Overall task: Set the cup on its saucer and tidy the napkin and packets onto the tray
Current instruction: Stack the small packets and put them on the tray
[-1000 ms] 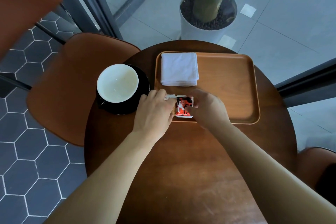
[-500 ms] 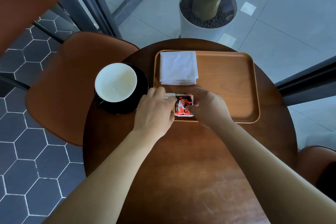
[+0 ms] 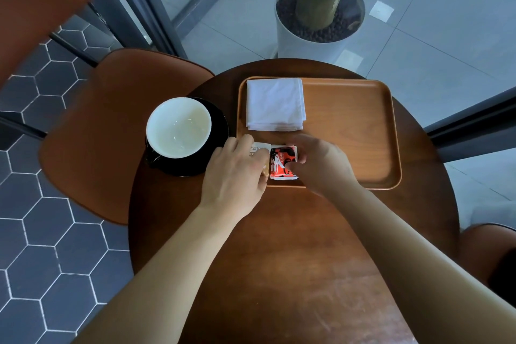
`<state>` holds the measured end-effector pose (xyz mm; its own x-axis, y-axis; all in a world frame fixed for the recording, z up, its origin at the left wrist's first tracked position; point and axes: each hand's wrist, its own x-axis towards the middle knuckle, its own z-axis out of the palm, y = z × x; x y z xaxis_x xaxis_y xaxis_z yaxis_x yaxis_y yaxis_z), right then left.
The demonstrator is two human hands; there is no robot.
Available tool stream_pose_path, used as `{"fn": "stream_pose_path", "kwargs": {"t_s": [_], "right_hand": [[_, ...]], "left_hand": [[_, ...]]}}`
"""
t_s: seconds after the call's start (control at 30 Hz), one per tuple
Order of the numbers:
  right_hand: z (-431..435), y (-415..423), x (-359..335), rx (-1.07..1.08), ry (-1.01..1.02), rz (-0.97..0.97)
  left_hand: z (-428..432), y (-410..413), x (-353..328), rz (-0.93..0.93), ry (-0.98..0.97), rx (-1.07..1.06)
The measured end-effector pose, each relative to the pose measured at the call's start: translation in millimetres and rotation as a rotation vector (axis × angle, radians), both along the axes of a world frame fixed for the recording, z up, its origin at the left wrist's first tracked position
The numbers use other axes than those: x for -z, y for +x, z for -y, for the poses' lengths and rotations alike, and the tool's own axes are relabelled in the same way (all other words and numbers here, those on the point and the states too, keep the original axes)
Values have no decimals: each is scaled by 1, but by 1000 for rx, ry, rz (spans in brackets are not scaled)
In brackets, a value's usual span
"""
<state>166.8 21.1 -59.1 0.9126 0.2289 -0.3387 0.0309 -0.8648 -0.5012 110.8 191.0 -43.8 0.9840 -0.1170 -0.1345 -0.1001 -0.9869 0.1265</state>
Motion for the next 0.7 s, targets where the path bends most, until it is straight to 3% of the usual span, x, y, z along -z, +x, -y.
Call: {"fn": "stream_pose_path", "kwargs": {"t_s": [0.7], "right_hand": [[-6, -1, 0, -20, -1, 50]], "left_hand": [[-9, -25, 8, 29, -45, -20]]}}
